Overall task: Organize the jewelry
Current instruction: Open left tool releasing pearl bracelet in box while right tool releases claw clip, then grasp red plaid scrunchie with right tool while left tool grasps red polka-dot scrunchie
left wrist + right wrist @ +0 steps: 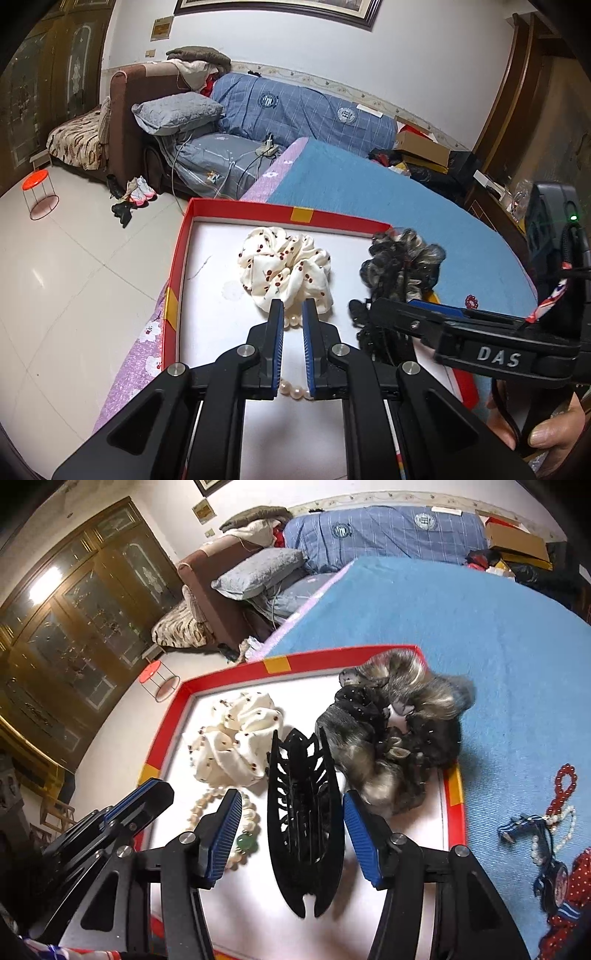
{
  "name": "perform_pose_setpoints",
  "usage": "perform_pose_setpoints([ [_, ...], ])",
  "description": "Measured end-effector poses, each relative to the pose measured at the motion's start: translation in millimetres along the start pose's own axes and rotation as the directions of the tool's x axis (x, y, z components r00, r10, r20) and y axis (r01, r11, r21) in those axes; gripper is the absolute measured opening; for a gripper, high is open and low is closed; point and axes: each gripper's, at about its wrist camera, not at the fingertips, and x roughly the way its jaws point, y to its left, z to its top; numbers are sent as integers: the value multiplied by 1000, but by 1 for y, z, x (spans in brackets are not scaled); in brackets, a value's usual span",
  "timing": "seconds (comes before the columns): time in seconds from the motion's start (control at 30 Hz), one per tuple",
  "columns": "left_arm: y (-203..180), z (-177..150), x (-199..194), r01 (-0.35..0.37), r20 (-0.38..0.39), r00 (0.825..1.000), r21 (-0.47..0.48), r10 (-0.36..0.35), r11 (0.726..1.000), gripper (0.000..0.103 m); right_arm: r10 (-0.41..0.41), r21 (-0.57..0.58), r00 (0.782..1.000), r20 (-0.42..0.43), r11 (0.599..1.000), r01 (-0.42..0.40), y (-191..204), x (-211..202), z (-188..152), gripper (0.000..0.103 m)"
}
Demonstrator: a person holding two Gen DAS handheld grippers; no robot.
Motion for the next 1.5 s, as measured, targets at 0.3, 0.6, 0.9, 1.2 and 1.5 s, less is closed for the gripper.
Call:
perform_pose_setpoints([
  [0.3,-40,-26,-38,34,75,996,78,-40,996,17,64,25,992,106,997,-67,-9,-58,-30,62],
  [0.6,-130,-98,-43,175,-8,984,202,-177,964,19,19,109,972,234,993,-46,-76,-136,-114,62],
  [0.9,-199,-139,-33,220,-73,975,316,-208,923,33,-150,432,949,278,902,16,-212,-192,-184,62],
  [1.2,-196,-138,-28,201,-80,979,318,-185,927,33,-178,537,955,235,843,25,-269,-187,-139,65],
  [1.5,-205,-138,-23,205,-107,978,356,-178,912,34,-76,433,970,229,901,-32,-267,-146,-110,14],
])
